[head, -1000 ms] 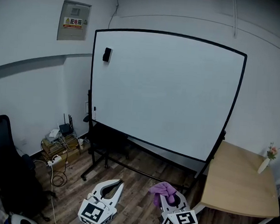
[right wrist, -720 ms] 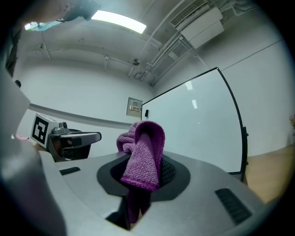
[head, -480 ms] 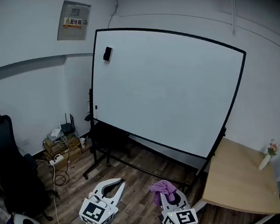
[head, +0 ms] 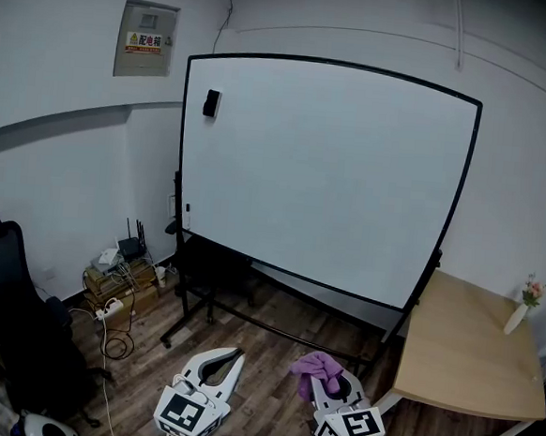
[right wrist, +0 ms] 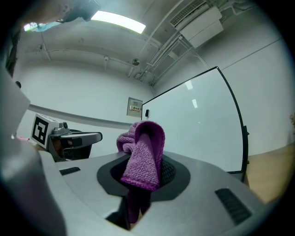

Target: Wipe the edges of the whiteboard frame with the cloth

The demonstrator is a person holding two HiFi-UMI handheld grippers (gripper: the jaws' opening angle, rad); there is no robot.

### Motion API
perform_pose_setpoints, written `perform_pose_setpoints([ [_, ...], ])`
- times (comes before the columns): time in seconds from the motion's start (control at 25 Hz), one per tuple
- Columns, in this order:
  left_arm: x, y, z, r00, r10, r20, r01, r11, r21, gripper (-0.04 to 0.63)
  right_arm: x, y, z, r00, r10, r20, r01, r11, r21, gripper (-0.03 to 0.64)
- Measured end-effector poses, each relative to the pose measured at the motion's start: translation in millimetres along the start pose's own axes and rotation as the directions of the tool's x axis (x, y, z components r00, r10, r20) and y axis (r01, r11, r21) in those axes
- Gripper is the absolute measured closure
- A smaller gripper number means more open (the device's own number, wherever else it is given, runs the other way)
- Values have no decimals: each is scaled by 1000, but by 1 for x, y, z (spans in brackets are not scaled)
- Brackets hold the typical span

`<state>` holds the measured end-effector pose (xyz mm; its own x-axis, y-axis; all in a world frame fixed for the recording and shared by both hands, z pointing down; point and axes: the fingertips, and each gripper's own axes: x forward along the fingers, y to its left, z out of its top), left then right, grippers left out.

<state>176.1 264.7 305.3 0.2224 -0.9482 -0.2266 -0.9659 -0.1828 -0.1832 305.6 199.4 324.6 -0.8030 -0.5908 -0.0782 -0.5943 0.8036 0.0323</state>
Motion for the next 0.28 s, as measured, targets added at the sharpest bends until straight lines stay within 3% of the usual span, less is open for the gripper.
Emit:
perform_pose_setpoints([
  [0.28,10,1,-2,1000,-7,-7,7,1000,5,577,5,-6,-2,1000,3,-3,-3,1000,0,549],
])
